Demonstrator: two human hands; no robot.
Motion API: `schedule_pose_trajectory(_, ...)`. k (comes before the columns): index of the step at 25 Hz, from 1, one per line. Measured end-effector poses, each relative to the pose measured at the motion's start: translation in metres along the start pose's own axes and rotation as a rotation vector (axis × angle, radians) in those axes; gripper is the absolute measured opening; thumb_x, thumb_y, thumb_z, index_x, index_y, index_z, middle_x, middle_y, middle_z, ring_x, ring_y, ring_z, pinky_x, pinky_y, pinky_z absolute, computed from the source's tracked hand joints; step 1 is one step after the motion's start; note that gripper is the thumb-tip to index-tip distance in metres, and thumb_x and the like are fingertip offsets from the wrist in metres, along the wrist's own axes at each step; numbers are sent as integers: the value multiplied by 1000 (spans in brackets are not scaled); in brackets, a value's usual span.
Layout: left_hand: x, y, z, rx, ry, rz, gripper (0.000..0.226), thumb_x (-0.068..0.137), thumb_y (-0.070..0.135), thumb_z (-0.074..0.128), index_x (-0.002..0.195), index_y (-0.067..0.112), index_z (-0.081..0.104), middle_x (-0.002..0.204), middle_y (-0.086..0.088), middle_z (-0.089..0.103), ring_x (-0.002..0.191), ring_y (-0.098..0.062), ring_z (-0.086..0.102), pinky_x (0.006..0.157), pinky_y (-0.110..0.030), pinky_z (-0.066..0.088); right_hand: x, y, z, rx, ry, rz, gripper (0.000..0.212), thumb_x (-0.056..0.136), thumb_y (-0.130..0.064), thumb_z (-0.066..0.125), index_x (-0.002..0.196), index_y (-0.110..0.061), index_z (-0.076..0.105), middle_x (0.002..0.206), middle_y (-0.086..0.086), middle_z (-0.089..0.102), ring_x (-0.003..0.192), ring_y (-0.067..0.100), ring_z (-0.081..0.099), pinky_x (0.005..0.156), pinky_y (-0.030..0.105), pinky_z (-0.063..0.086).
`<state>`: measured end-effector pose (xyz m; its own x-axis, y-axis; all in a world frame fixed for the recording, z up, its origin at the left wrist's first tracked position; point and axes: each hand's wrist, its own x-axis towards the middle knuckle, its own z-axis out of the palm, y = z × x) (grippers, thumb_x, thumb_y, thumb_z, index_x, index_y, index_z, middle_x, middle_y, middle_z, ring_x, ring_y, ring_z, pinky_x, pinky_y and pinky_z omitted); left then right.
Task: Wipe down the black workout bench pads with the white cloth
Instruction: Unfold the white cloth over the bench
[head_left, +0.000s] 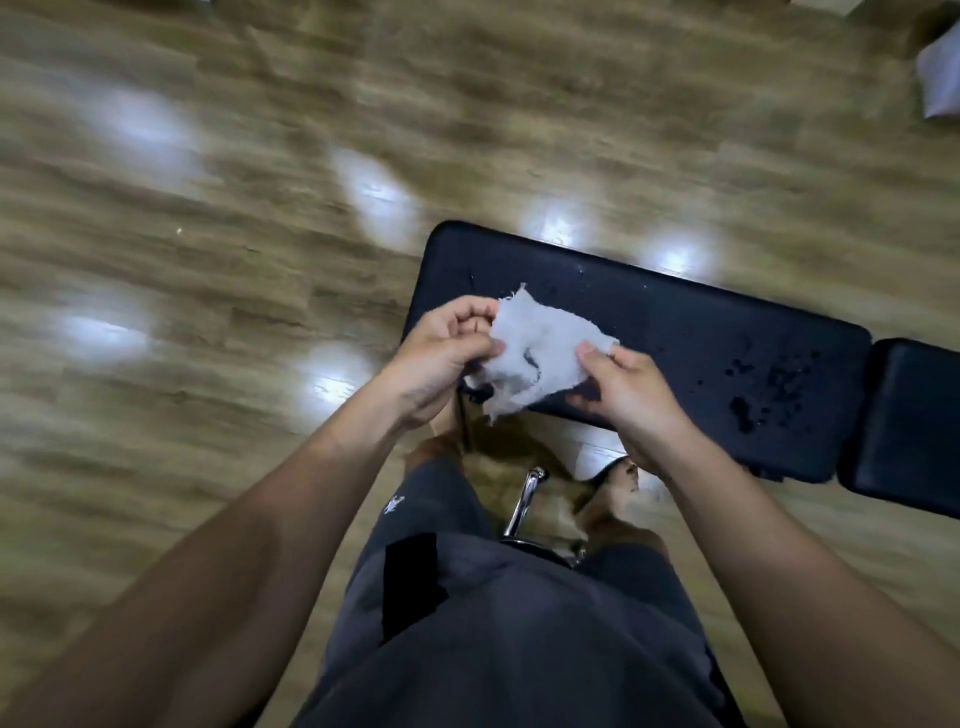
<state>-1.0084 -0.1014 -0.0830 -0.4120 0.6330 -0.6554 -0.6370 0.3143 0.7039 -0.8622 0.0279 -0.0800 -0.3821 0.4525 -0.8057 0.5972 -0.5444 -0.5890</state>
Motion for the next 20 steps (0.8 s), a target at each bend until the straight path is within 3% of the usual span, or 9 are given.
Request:
schedule_pose_trajectory(2,-2,-2,5,17,93,9,32,83,-7,61,106,15,58,62,3,48,51,-8,45,45,-19,38,3,-3,-6,312,-28,105,24,100,-30,47,107,-12,62,106,10,71,107,27,65,101,46,47)
schedule_pose_trajectory(4,-8,-4,21,33,143,13,31,91,-7,54,112,17,54,69,-1,50,53,-6,49,47,-20,41,3,-7,-15,561,-128,191,33,96,-39,51,115,-12,57,106,11,71,107,28,66,100,49,47)
schedule_pose_trajectory(6,-15,-4,38,-50,138,31,33,92,-9,53,116,15,52,72,0,55,56,-5,54,51,-20,45,-1,0,-24,353,-231,127,25,90,-31,62,109,-16,59,101,9,71,98,26,68,99,52,48)
schedule_pose_trajectory(8,-18,-2,54,-104,59,83,42,84,-11,61,116,14,54,78,0,59,64,-8,58,59,-20,49,-10,-1,-40,151,-219,14,15,86,-17,68,101,-14,65,94,7,73,88,22,68,101,49,47)
schedule_pose_trajectory(11,-22,3,77,39,-31,161,52,66,-10,68,111,16,59,93,-3,56,74,-7,56,66,-19,50,-17,-11,-83,347,-268,-9,19,81,-22,68,98,-14,64,90,5,72,88,22,64,99,42,45)
schedule_pose_trajectory(14,-25,5,97,142,-53,176,55,60,-10,72,108,16,62,112,-4,57,87,-8,61,78,-22,53,-26,-17,-111,211,-339,-81,32,78,-18,72,109,-14,63,101,4,71,94,20,64,90,30,46)
schedule_pose_trajectory(17,-21,2,105,482,-30,263,53,64,-17,78,104,17,66,144,2,34,96,-9,63,82,-21,53,-26,-24,-116,201,-136,-125,41,83,-3,70,117,-15,49,100,9,71,73,14,70,75,33,54)
schedule_pose_trajectory(20,-12,-11,107,876,19,365,38,73,-7,80,104,13,72,148,8,29,111,-13,62,90,-25,54,-26,-22,-121,240,-62,-49,74,79,1,73,133,-27,31,103,11,68,68,16,68,61,30,54)
